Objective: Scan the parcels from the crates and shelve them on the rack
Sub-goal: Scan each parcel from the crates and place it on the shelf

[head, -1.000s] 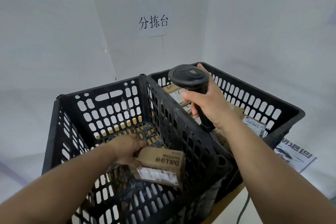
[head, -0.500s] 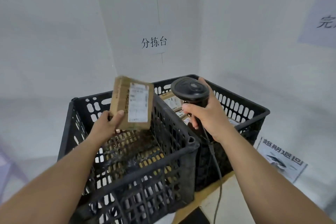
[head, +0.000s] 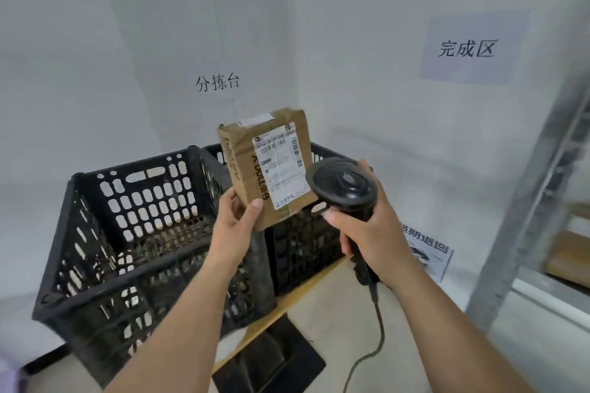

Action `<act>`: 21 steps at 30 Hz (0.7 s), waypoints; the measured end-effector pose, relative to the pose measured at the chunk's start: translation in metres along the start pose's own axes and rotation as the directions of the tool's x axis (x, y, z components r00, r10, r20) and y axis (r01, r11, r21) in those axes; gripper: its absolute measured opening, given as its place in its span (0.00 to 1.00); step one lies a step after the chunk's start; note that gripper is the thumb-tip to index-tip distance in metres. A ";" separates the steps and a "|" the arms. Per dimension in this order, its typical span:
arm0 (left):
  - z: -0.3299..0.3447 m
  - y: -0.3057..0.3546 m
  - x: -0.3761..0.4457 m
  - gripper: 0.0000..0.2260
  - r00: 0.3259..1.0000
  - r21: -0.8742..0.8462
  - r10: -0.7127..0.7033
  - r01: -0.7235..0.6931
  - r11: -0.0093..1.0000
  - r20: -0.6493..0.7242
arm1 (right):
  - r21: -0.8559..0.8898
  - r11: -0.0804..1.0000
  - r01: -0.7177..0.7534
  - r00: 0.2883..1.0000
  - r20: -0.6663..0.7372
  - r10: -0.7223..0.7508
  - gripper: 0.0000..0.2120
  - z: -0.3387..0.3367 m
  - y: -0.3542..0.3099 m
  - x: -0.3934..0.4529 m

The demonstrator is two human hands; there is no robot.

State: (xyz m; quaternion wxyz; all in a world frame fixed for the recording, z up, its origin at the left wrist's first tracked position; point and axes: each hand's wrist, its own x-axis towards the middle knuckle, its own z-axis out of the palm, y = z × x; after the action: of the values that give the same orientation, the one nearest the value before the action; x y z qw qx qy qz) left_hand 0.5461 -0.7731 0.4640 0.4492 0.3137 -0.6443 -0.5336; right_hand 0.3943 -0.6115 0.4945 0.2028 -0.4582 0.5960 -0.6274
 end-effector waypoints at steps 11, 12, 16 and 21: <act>0.117 -0.032 -0.066 0.13 0.946 0.036 -0.086 0.079 0.996 0.314 | -0.002 0.994 -0.110 0.965 -0.238 0.107 0.47 -0.073 0.015 -0.102; 0.125 -0.031 -0.068 0.13 0.937 0.049 -0.076 0.063 0.997 0.342 | -0.008 0.992 -0.122 0.959 -0.257 0.116 0.47 -0.078 0.016 -0.106; 0.156 -0.028 -0.072 0.13 0.902 0.048 -0.023 0.002 0.999 0.430 | -0.020 0.988 -0.150 0.928 -0.349 0.133 0.46 -0.093 0.013 -0.122; 0.184 -0.026 -0.073 0.14 0.842 0.043 0.002 -0.030 0.999 0.540 | -0.025 0.986 -0.163 0.879 -0.458 0.134 0.44 -0.102 0.009 -0.133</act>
State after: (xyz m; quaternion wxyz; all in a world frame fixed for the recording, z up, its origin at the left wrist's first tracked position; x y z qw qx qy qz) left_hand 0.4053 -0.6400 0.4156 0.2465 0.1566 -0.7602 -0.5804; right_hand 0.3744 -0.4491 0.4552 0.0909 -0.2579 0.6795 -0.6808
